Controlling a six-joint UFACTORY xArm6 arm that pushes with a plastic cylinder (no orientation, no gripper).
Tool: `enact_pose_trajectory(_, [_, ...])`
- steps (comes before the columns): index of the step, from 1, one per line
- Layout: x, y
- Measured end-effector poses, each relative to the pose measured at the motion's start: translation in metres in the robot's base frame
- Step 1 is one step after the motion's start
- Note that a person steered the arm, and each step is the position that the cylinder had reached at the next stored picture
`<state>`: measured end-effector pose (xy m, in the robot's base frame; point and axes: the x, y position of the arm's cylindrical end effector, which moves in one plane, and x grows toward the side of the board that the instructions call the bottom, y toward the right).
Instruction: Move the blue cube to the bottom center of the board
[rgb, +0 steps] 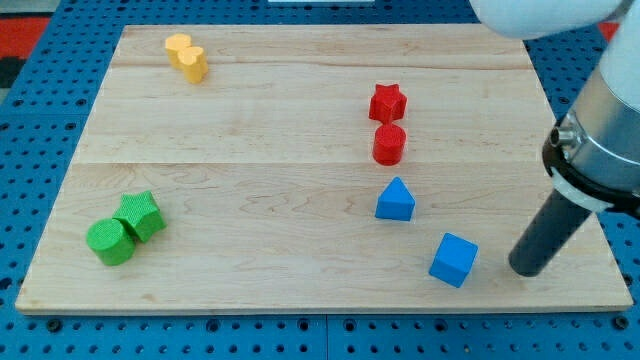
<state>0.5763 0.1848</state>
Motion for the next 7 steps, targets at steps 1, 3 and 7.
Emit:
enact_pose_trajectory(1, [0.008,-0.056])
enact_pose_trajectory(3, [0.003,-0.067])
enact_pose_trajectory(7, [-0.02,-0.067])
